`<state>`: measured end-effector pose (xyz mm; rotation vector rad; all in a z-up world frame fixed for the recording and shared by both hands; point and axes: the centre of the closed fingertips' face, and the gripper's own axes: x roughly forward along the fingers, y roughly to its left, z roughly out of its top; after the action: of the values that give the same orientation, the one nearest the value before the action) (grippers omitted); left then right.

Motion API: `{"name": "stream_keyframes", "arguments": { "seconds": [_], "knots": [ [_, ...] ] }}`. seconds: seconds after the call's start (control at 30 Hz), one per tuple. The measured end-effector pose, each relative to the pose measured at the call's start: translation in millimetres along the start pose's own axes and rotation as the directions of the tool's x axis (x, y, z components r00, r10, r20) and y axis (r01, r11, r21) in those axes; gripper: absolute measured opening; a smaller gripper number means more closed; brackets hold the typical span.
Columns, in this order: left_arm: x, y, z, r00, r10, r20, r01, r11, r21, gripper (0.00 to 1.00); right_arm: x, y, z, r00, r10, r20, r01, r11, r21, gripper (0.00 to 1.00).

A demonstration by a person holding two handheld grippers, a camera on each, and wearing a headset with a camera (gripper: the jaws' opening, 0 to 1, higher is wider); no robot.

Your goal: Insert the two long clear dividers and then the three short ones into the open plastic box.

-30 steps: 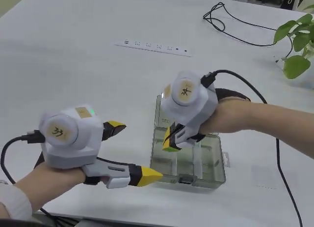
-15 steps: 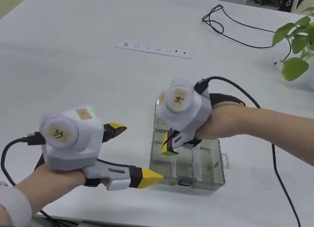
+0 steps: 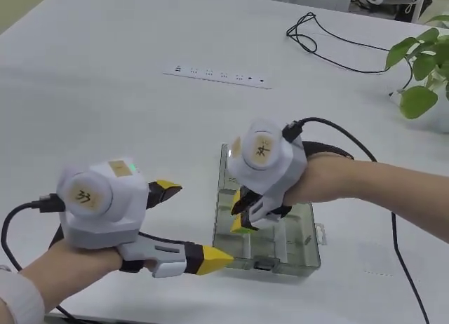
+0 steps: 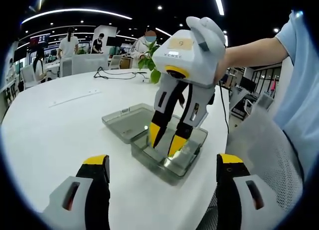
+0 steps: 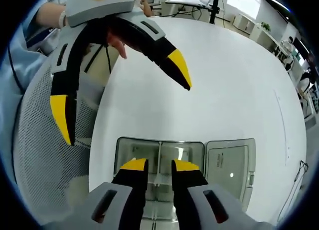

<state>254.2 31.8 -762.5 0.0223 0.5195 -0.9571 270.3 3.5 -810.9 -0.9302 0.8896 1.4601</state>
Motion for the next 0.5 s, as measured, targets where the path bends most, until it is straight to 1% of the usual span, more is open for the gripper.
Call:
{"name": "stream_keyframes", "arguments": {
  "seconds": [0.1,0.17,0.27,0.4,0.43,0.5],
  "knots": [
    [0.1,-0.1,-0.1,1.0000,0.000,-0.002,0.000,1.000,0.001,0.90,-3.0,1.2,2.6,0.9997,0.002,0.026,-0.002,1.000,0.007,0.28],
    [0.2,-0.7,0.1,1.0000,-0.002,-0.002,0.002,1.000,0.002,0.90,-6.0,2.3,5.3,0.9986,-0.001,0.053,0.001,1.000,0.001,0.32],
    [0.4,-0.9,0.5,1.0000,-0.003,-0.002,0.003,1.000,0.004,0.91,-8.8,2.4,6.5,0.9969,-0.008,0.078,0.008,1.000,0.003,0.45],
    [0.7,-1.5,1.7,1.0000,-0.006,-0.001,0.006,1.000,0.007,0.92,-13.2,5.7,9.5,0.9909,-0.012,0.134,0.012,1.000,0.002,0.61],
    [0.6,-1.0,2.2,1.0000,-0.004,0.002,0.004,1.000,0.006,0.92,-13.6,5.6,9.6,0.9896,-0.015,0.143,0.015,1.000,0.006,0.67],
    [0.4,-0.7,3.0,1.0000,-0.003,0.007,0.003,1.000,0.003,0.92,-14.9,5.5,8.9,0.9866,-0.028,0.161,0.027,1.000,0.012,0.74]
  ]
}}
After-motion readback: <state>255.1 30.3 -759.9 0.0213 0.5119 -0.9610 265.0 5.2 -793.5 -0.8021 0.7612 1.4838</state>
